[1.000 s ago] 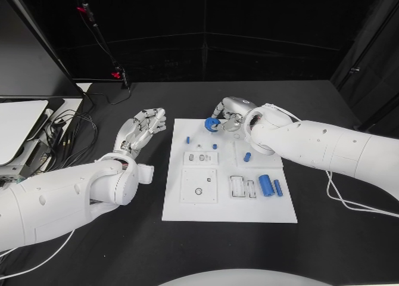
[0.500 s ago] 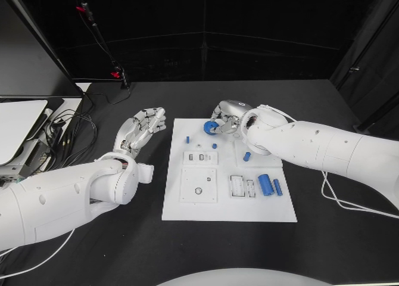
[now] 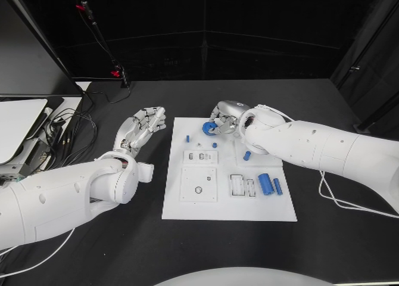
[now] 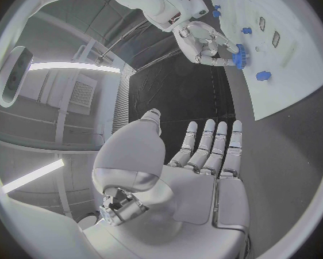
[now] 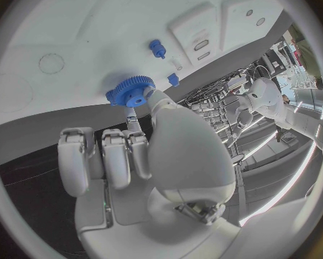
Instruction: Assemble the parts on the task board
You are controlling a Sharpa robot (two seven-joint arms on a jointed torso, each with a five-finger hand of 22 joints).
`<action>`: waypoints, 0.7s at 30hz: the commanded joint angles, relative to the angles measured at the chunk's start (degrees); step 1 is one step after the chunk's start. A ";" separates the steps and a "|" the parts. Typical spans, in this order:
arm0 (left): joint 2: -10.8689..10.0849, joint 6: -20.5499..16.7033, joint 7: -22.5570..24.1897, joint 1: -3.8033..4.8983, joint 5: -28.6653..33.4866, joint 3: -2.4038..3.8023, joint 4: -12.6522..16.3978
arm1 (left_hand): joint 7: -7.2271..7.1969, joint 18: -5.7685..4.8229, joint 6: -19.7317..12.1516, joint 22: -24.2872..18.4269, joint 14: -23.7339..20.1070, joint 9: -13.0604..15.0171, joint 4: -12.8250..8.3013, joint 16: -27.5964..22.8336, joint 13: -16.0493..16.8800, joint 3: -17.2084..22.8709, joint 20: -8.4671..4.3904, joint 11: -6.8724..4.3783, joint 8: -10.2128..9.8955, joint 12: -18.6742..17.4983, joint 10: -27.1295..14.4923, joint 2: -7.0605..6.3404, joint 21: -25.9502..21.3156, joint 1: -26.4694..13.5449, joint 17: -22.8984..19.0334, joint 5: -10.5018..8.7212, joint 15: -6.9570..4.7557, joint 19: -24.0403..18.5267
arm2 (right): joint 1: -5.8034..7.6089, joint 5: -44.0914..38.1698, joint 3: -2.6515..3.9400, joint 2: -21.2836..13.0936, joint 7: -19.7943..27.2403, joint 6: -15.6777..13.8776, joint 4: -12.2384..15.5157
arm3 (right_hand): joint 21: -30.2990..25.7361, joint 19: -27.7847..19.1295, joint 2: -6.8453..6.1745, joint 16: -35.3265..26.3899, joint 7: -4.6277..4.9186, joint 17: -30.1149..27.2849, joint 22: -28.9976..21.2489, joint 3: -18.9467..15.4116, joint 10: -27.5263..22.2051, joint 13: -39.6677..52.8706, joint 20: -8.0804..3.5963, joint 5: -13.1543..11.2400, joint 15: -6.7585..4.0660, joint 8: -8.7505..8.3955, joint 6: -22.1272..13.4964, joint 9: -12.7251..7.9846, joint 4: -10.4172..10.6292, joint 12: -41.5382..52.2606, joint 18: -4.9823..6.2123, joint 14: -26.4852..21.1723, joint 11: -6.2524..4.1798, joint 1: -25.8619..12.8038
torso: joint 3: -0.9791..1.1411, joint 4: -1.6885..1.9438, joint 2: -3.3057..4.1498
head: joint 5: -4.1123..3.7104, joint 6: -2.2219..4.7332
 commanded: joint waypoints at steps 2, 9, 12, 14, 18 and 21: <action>0.02 0.41 12.63 0.10 -0.36 0.06 0.08 | 8.86 0.53 -0.09 0.07 0.43 -0.08 -0.07 -0.05 -0.07 -0.42 0.07 0.13 0.30 0.36 0.43 0.24 0.18 0.24 -0.05 0.27 -0.01 0.16 | 0.03 -0.12 0.04 0.49 -0.09 0.99 -0.60 | 0.19 5.87 -0.23 0.14 -1.82 15.09 15.10 0.01 5.96 15.08 0.41 0.16 0.35 0.16 2.05 0.10 -0.33 0.14 -0.42 6.07 0.36 0.38 | 0.03 0.03 -0.01 | 0.08 0.06; -0.01 0.42 12.60 0.10 -0.36 0.06 0.09 | 8.86 0.53 -0.09 0.07 0.43 -0.08 -0.07 -0.05 -0.07 -0.42 0.07 0.13 0.30 0.36 0.43 0.24 0.18 0.24 -0.05 0.27 -0.01 0.16 | -0.09 -0.33 0.04 1.27 -0.88 1.51 -1.60 | 0.19 5.87 -0.20 0.14 -1.85 15.09 15.10 0.16 5.96 15.08 0.48 0.06 0.39 -0.59 1.70 -0.17 -0.52 0.14 -0.42 6.07 0.35 0.35 | 0.00 -0.04 -0.01 | 0.17 -0.02; 0.07 0.45 12.58 0.10 -0.36 0.06 0.04 | 8.86 0.53 -0.09 0.07 0.43 -0.08 -0.07 -0.05 -0.07 -0.42 0.07 0.13 0.30 0.36 0.43 0.24 0.18 0.24 -0.05 0.27 -0.01 0.16 | -0.12 -0.46 0.04 1.52 -1.30 1.64 -2.13 | 0.19 5.87 -0.21 0.14 -1.89 15.09 15.10 0.20 5.96 15.08 0.50 0.05 0.39 -0.87 1.54 -0.26 -0.58 0.14 -0.42 6.07 0.33 0.32 | 0.03 0.01 0.01 | 0.16 -0.03; 0.10 0.46 12.56 0.10 -0.36 0.06 0.03 | 8.86 0.53 -0.09 0.07 0.43 -0.08 -0.07 -0.05 -0.07 -0.42 0.07 0.13 0.30 0.36 0.43 0.24 0.18 0.24 -0.05 0.27 -0.01 0.16 | -0.14 -0.52 0.04 1.66 -1.50 1.75 -2.45 | 0.19 5.87 -0.23 0.14 -1.93 15.09 15.10 0.24 5.96 15.08 0.51 0.03 0.38 -1.18 1.34 -0.36 -0.66 0.14 -0.42 6.07 0.30 0.28 | 0.02 0.03 0.02 | 0.12 -0.01; 0.12 0.45 12.55 0.10 -0.36 0.06 0.01 | 8.86 0.53 -0.09 0.07 0.43 -0.08 -0.07 -0.05 -0.07 -0.42 0.07 0.13 0.30 0.36 0.43 0.24 0.18 0.24 -0.05 0.27 -0.01 0.16 | -0.21 -0.59 0.04 1.86 -1.90 2.37 -3.03 | 0.19 5.87 -0.31 0.14 -2.02 15.09 15.10 0.27 5.96 15.08 0.50 -0.03 0.34 -1.86 0.83 -0.56 -0.77 0.14 -0.42 6.07 0.24 0.12 | 0.01 -0.03 0.00 | 0.18 -0.08; 0.11 0.45 12.54 0.10 -0.36 0.06 0.01 | 8.86 0.53 -0.09 0.08 0.45 -0.12 -0.08 -0.04 -0.07 -0.45 0.06 0.13 0.31 0.37 0.45 0.31 0.21 0.31 -0.05 0.30 -0.01 0.17 | -0.25 -0.60 0.04 1.92 -2.07 2.77 -3.20 | 0.19 5.87 -0.47 0.14 -2.12 15.09 15.10 0.22 5.96 15.08 0.47 -0.18 0.26 -2.65 0.11 -0.74 -0.85 0.14 -0.42 6.07 0.17 -0.16 | 0.02 -0.03 0.01 | 0.18 -0.13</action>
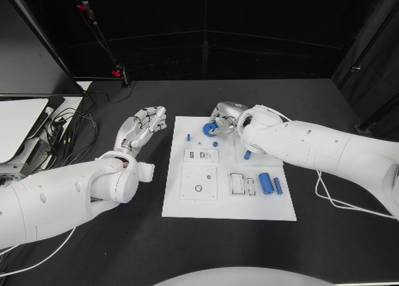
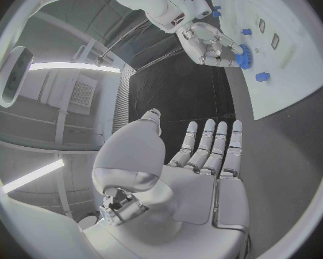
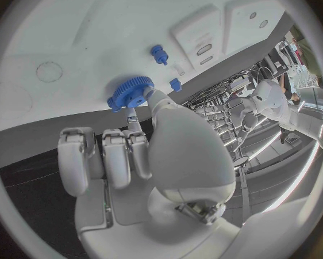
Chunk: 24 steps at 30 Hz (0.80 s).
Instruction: Assemble the parts on the task board
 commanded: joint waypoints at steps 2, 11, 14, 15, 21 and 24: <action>0.07 0.46 12.52 0.10 -0.36 0.06 0.03 | 8.85 0.53 -0.09 0.08 0.45 -0.08 0.07 -0.04 -0.07 -0.30 0.06 0.13 0.31 0.37 0.45 0.31 0.21 0.31 -0.05 0.31 -0.01 0.17 | -0.02 -0.52 -0.02 0.04 -1.41 1.80 -0.36 | 0.19 6.09 -0.42 0.14 -1.37 15.09 15.09 -0.21 5.96 15.08 0.20 -0.22 0.18 -1.34 -0.32 -0.30 -0.29 0.14 -0.42 6.07 0.06 -0.23 | 0.01 -0.04 0.01 | 0.01 -0.09; 0.09 0.49 12.43 0.10 -0.36 0.06 -0.05 | 8.85 0.53 -0.09 0.08 0.45 -0.08 0.07 -0.04 -0.07 -0.30 0.06 0.13 0.31 0.37 0.45 0.31 0.21 0.31 -0.05 0.31 -0.01 0.17 | -0.15 -0.53 -0.02 -0.08 -1.44 3.65 0.00 | 0.19 6.09 -1.97 0.14 -2.42 15.09 15.09 -2.31 5.96 15.08 -0.70 -2.59 -0.91 -4.92 -6.20 -0.25 0.00 0.14 -0.42 6.07 -1.35 -2.47 | -0.01 -0.02 -0.03 | -0.03 -0.20; 0.10 0.48 12.40 0.10 -0.36 0.06 -0.05 | 8.85 0.52 -0.08 0.10 0.46 -0.10 0.06 -0.04 -0.08 -0.31 0.06 0.13 0.32 0.38 0.47 0.36 0.24 0.36 -0.05 0.34 -0.01 0.20 | -0.17 -0.53 -0.02 -0.20 -1.29 3.49 0.18 | 0.19 6.09 -2.03 0.14 -2.61 15.09 15.09 -2.66 5.96 15.08 -1.01 -3.04 -1.21 -5.22 -7.13 -0.20 0.11 0.14 -0.42 6.07 -1.67 -2.65 | -0.02 -0.01 -0.03 | -0.02 -0.25; 0.10 0.51 12.38 0.10 -0.36 0.06 -0.05 | 8.85 0.52 -0.08 0.10 0.46 -0.10 0.06 -0.04 -0.08 -0.31 0.06 0.13 0.32 0.38 0.47 0.36 0.24 0.36 -0.05 0.34 -0.01 0.20 | -0.18 -0.54 -0.02 -0.24 -1.25 3.40 0.23 | 0.19 6.09 -2.03 0.14 -2.61 15.09 15.09 -2.67 5.96 15.08 -1.01 -3.06 -1.22 -5.22 -7.15 -0.20 0.11 0.14 -0.42 6.07 -1.68 -2.65 | -0.01 -0.01 -0.02 | -0.01 -0.22; 0.12 0.54 12.32 0.10 -0.36 0.06 -0.09 | 8.85 0.52 -0.08 0.10 0.46 -0.10 0.06 -0.04 -0.08 -0.31 0.06 0.13 0.32 0.38 0.47 0.36 0.24 0.36 -0.05 0.34 -0.01 0.20 | -0.21 -0.54 -0.02 -0.43 -0.90 2.65 0.39 | 0.19 6.09 -1.84 0.14 -2.67 15.09 15.09 -2.70 5.96 15.08 -1.13 -3.32 -1.32 -5.06 -7.03 -0.09 0.14 0.14 -0.42 6.07 -1.76 -2.63 | -0.01 0.00 -0.01 | -0.05 -0.17; 0.13 0.59 12.23 0.10 -0.36 0.06 -0.11 | 8.85 0.52 -0.08 0.07 0.47 -0.12 0.06 -0.03 -0.08 -0.32 0.06 0.13 0.33 0.38 0.48 0.39 0.23 0.40 -0.05 0.36 -0.02 0.15 | -0.22 -0.53 -0.02 -0.52 -0.49 1.95 0.49 | 0.19 6.09 -1.62 0.14 -2.93 15.09 15.09 -2.69 5.96 15.08 -1.30 -3.50 -1.49 -4.78 -6.74 0.06 0.09 0.14 -0.42 6.07 -2.01 -2.48 | 0.00 -0.03 -0.01 | -0.07 -0.10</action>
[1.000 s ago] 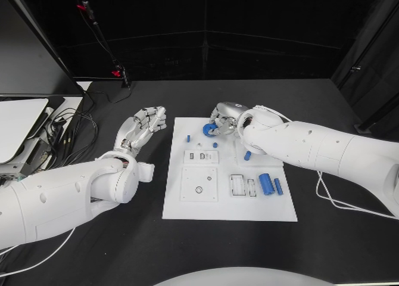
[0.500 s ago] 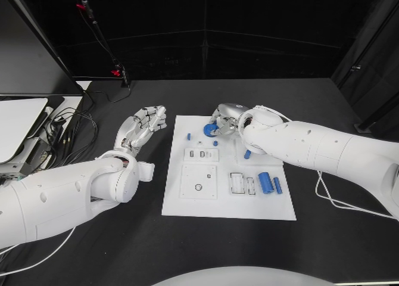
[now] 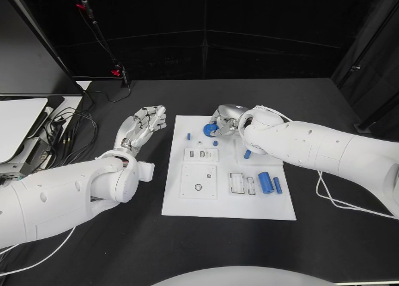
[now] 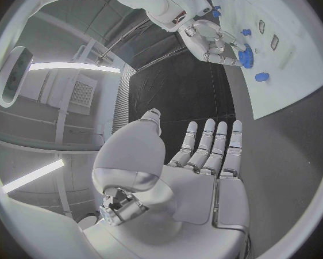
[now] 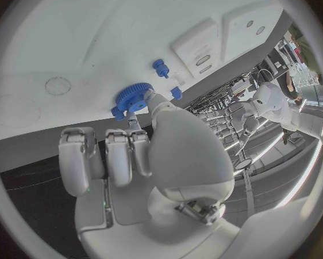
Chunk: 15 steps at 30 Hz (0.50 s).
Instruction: Assemble the parts on the task board
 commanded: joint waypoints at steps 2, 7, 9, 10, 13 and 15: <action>0.07 0.57 12.20 0.10 -0.36 0.06 0.01 | 8.86 0.52 -0.08 0.02 0.47 -0.09 0.06 -0.03 -0.07 -0.32 0.06 -0.08 0.32 0.38 0.28 0.39 0.23 0.40 -0.05 0.36 -0.02 0.15 | 0.05 -0.32 0.02 -0.10 0.71 -0.73 0.25 | 0.19 5.97 0.68 0.14 -0.48 15.10 15.10 -0.24 5.96 15.08 -0.76 -0.43 -0.65 0.82 0.99 0.41 -0.05 0.15 -0.43 6.05 -0.74 -0.27 | 0.01 -0.01 0.01 | -0.02 0.07; 0.06 0.60 12.12 0.10 -0.36 0.06 0.03 | 8.86 0.52 -0.08 0.02 0.47 -0.09 0.06 -0.03 -0.07 -0.32 0.06 -0.08 0.32 0.38 0.28 0.39 0.23 0.40 -0.05 0.36 -0.02 0.15 | 0.04 -0.22 0.01 -0.21 1.07 -1.28 0.54 | 0.19 5.97 0.93 0.14 -0.59 15.10 15.10 -0.26 5.96 15.08 -0.94 -0.43 -0.80 1.34 1.90 0.62 -0.11 0.15 -0.43 6.05 -0.82 -0.16 | 0.01 0.00 0.02 | -0.07 0.12; 0.06 0.61 12.10 0.10 -0.36 0.06 0.02 | 8.86 0.52 -0.08 0.02 0.47 -0.09 0.06 -0.03 -0.07 -0.32 0.06 -0.08 0.32 0.38 0.28 0.39 0.23 0.40 -0.05 0.36 -0.02 0.15 | 0.04 -0.09 0.01 -0.29 1.49 -1.93 0.72 | 0.19 5.97 0.95 0.14 -0.69 15.10 15.10 -0.26 5.96 15.08 -0.98 -0.42 -0.84 1.25 1.76 0.59 -0.16 0.15 -0.43 6.05 -0.92 -0.09 | 0.01 -0.02 0.02 | -0.07 0.13; 0.05 0.61 12.08 0.10 -0.36 0.06 0.02 | 8.86 0.52 -0.08 0.02 0.47 -0.09 0.06 -0.03 -0.07 -0.32 0.06 -0.08 0.32 0.38 0.28 0.39 0.23 0.40 -0.05 0.36 -0.02 0.15 | 0.04 0.07 0.01 -0.32 1.64 -2.17 0.80 | 0.19 5.97 0.97 0.14 -0.72 15.10 15.10 -0.25 5.96 15.08 -0.99 -0.41 -0.85 1.25 1.74 0.59 -0.17 0.15 -0.43 6.05 -0.95 -0.07 | 0.01 -0.01 0.03 | -0.07 0.17; 0.05 0.61 12.03 0.10 -0.36 0.06 0.01 | 8.86 0.52 -0.08 0.02 0.47 -0.09 0.06 -0.03 -0.07 -0.32 0.06 -0.08 0.32 0.38 0.28 0.39 0.23 0.40 -0.05 0.36 -0.02 0.15 | 0.03 0.77 0.01 -0.37 1.95 -2.55 0.89 | 0.19 5.97 1.01 0.14 -0.78 15.10 15.10 -0.23 5.96 15.08 -1.01 -0.40 -0.87 1.26 1.78 0.59 -0.19 0.15 -0.43 6.05 -0.99 -0.04 | 0.00 -0.02 0.03 | -0.08 0.18; 0.04 0.62 11.98 0.10 -0.36 0.06 -0.01 | 8.85 0.52 -0.06 0.05 0.48 -0.11 0.06 -0.03 -0.07 -0.34 0.06 -0.08 0.34 0.39 0.29 0.43 0.27 0.45 -0.05 0.40 -0.02 0.19 | 0.03 1.16 0.01 -0.40 2.23 -2.96 0.94 | 0.19 5.97 1.05 0.14 -0.87 15.10 15.10 -0.23 5.96 15.08 -1.05 -0.40 -0.92 1.18 1.64 0.56 -0.22 0.15 -0.43 6.05 -1.09 0.00 | 0.00 -0.02 0.03 | -0.08 0.18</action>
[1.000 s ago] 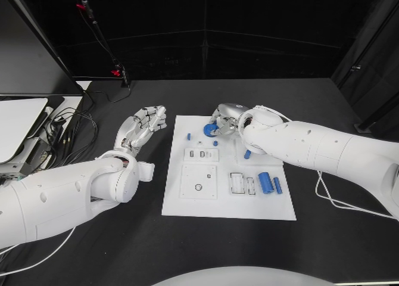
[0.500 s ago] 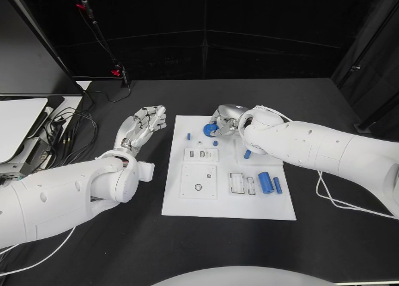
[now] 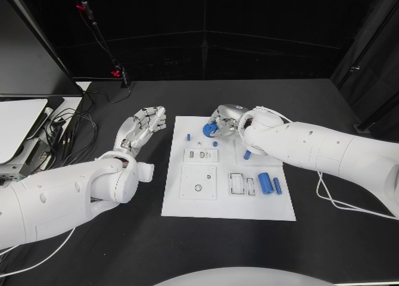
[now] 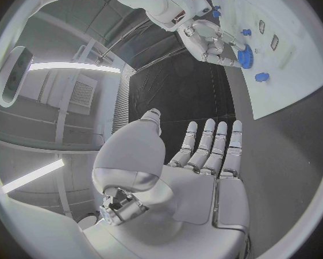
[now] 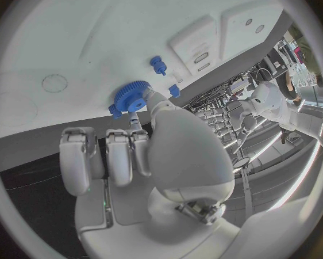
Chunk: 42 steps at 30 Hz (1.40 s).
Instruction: Assemble the parts on the task board
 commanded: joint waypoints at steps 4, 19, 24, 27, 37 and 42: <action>0.04 0.59 11.86 0.10 -0.36 0.06 -0.03 | 8.85 0.52 -0.06 0.06 0.49 -0.11 0.06 -0.03 -0.07 -0.34 0.06 -0.08 0.34 0.39 0.30 0.42 0.27 0.44 -0.05 0.40 -0.01 0.19 | 0.05 1.65 0.01 -0.04 1.71 -1.99 0.24 | 0.19 6.16 0.53 0.14 -0.24 15.10 15.09 -0.23 6.17 15.08 -0.48 -0.17 -0.54 -0.06 -0.01 -0.05 -0.24 0.15 -0.42 6.05 -0.52 0.08 | 0.00 -0.03 0.02 | -0.04 0.00; 0.07 0.82 11.50 0.10 -0.36 0.06 -0.04 | 8.85 0.52 -0.04 0.05 0.51 -0.13 0.04 -0.02 -0.07 -0.34 0.06 -0.08 0.36 0.40 0.32 0.47 0.28 0.52 -0.05 0.46 -0.01 0.18 | 0.04 2.31 0.01 0.00 -0.78 -0.80 0.30 | 0.19 6.16 0.89 0.14 -0.72 15.10 15.09 -0.69 6.17 15.08 -1.19 -0.23 -1.25 -1.70 -3.16 -0.65 -0.37 0.15 -0.42 6.05 -1.19 -0.17 | 0.00 0.04 0.03 | -0.08 -0.08; 0.08 0.91 11.43 0.10 -0.36 0.06 -0.09 | 8.85 0.51 0.00 0.05 0.52 -0.15 0.02 -0.01 -0.07 -0.36 0.06 -0.08 0.38 0.42 0.35 0.50 0.30 0.64 -0.05 0.54 -0.02 0.18 | 0.03 2.27 0.00 -0.16 0.69 -3.85 0.47 | 0.19 6.16 0.89 0.14 -0.96 15.10 15.09 -0.82 6.17 15.08 -1.36 -0.19 -1.42 -2.22 -4.33 -0.77 -0.55 0.15 -0.42 6.05 -1.39 -0.09 | 0.00 0.01 0.02 | -0.06 -0.10; 0.10 0.95 11.39 0.10 -0.36 0.06 -0.12 | 8.85 0.51 0.00 0.05 0.53 -0.15 0.02 -0.01 -0.07 -0.36 0.06 -0.08 0.38 0.42 0.35 0.50 0.30 0.64 -0.05 0.55 -0.02 0.17 | 0.02 2.66 0.00 -0.35 2.56 -7.14 0.75 | 0.19 6.16 0.85 0.14 -1.60 15.10 15.09 -1.07 6.17 15.08 -1.63 -0.37 -1.73 -2.79 -6.21 -0.87 -0.63 0.15 -0.42 6.05 -1.85 -0.16 | 0.01 0.02 0.03 | -0.01 -0.18; 0.16 1.05 11.27 0.10 -0.36 0.05 -0.25 | 8.85 0.51 0.00 0.05 0.53 -0.15 0.02 -0.01 -0.07 -0.36 0.06 -0.08 0.38 0.42 0.35 0.50 0.30 0.64 -0.05 0.55 -0.02 0.17 | -0.04 9.14 0.01 -2.19 9.83 -16.19 3.11 | 0.19 6.16 1.13 0.14 -1.07 15.10 15.09 -1.38 6.17 15.08 -2.07 -0.27 -2.06 -1.47 -4.48 -0.27 -0.59 0.15 -0.42 6.05 -1.81 -0.35 | -0.01 0.00 -0.01 | 0.00 -0.20; 0.10 1.01 11.22 0.10 -0.35 0.04 -0.27 | 8.84 0.51 0.08 0.05 0.54 -0.17 0.01 -0.01 -0.07 -0.38 0.06 -0.08 0.43 0.42 0.37 0.52 0.32 0.74 -0.05 0.62 -0.02 0.17 | -0.04 7.15 0.01 -2.87 8.47 -13.63 3.46 | 0.19 6.16 1.32 0.14 0.23 15.10 15.09 -1.64 6.17 15.08 -1.39 -0.10 -1.02 0.31 -0.25 0.36 -0.47 0.15 -0.42 6.05 -0.25 -0.67 | -0.08 -0.11 -0.03 | -0.01 -0.26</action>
